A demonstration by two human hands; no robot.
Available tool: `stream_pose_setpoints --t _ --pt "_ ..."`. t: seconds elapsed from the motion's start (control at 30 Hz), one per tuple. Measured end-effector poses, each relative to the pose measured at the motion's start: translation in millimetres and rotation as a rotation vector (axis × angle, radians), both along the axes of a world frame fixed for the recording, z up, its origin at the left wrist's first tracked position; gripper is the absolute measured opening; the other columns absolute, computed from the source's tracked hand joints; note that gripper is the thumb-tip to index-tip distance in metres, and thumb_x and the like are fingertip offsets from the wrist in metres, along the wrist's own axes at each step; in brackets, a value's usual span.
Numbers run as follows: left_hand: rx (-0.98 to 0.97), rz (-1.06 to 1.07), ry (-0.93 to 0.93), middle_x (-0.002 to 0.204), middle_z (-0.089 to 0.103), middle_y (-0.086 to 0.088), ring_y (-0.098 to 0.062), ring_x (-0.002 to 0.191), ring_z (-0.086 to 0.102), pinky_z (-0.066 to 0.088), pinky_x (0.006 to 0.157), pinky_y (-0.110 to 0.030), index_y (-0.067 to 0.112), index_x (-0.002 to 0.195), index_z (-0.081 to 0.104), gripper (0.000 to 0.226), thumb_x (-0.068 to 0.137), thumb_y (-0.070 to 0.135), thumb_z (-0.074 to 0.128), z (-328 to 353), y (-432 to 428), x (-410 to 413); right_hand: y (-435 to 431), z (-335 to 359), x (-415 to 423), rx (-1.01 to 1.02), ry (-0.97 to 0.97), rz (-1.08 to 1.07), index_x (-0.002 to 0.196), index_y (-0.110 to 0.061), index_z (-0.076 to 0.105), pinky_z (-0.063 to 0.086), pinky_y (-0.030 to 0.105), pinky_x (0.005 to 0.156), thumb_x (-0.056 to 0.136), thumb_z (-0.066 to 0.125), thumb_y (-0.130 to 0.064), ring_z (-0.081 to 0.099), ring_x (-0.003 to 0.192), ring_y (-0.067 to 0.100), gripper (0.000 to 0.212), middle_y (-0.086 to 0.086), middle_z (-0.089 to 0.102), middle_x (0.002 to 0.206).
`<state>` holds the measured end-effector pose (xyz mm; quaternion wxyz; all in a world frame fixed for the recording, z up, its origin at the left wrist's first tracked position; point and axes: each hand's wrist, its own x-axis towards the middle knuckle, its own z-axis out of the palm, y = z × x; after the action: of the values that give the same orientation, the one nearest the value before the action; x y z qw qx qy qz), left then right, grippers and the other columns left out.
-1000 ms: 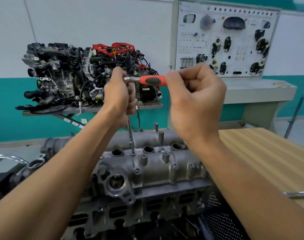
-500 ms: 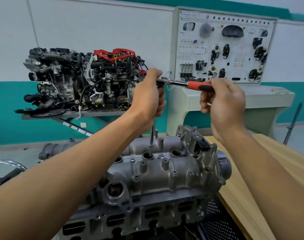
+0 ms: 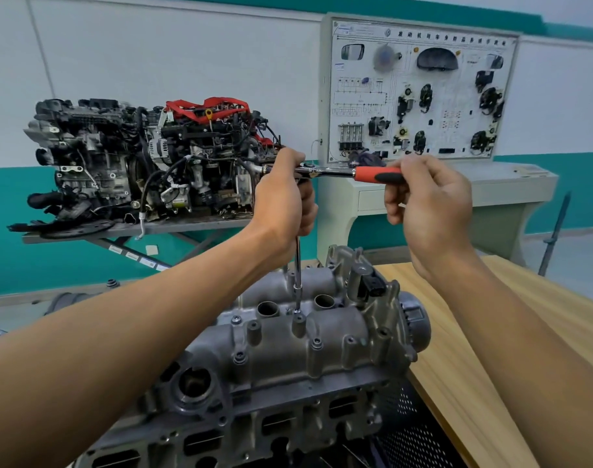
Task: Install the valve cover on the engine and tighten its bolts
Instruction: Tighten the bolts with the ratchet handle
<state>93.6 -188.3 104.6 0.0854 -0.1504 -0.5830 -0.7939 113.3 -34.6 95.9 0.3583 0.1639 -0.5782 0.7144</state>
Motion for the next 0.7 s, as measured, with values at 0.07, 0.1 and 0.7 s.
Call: stream_pose_setpoints --t 0.07,0.1,0.7 --pt "-0.01 0.005 -0.004 0.048 0.017 0.005 -0.016 0.044 0.011 0.013 0.039 -0.021 0.026 0.049 0.023 0.054 0.099 0.035 0.04 -2.5 0.1 -1.3 -0.8 -3.1 -0.6 0.0 -0.012 -0.003 0.072 -0.013 0.063 0.034 0.023 0.043 0.1 0.048 -0.011 0.043 0.046 0.012 0.032 0.001 0.052 0.051" --pt "-0.018 0.008 -0.006 0.048 0.017 0.005 -0.016 0.044 0.011 0.013 0.04 -0.022 0.026 0.048 0.023 0.055 0.099 0.036 0.04 -3.7 -0.1 -1.9 -1.3 -4.7 -0.9 0.0 -0.018 -0.002 0.073 -0.013 0.063 0.034 0.023 0.043 0.1 0.048 -0.01 0.044 0.046 0.011 0.032 0.0 0.051 0.051" --pt "-0.128 0.046 0.015 0.05 0.019 0.004 -0.017 0.048 0.012 0.015 0.04 -0.02 0.026 0.057 0.024 0.049 0.101 0.039 0.04 -8.1 8.5 -7.6 8.1 -13.6 -37.0 0.136 -0.087 -0.092 0.078 -0.012 0.057 0.031 0.033 0.05 0.105 0.041 -0.021 0.04 0.057 0.015 0.033 0.006 0.049 0.065"
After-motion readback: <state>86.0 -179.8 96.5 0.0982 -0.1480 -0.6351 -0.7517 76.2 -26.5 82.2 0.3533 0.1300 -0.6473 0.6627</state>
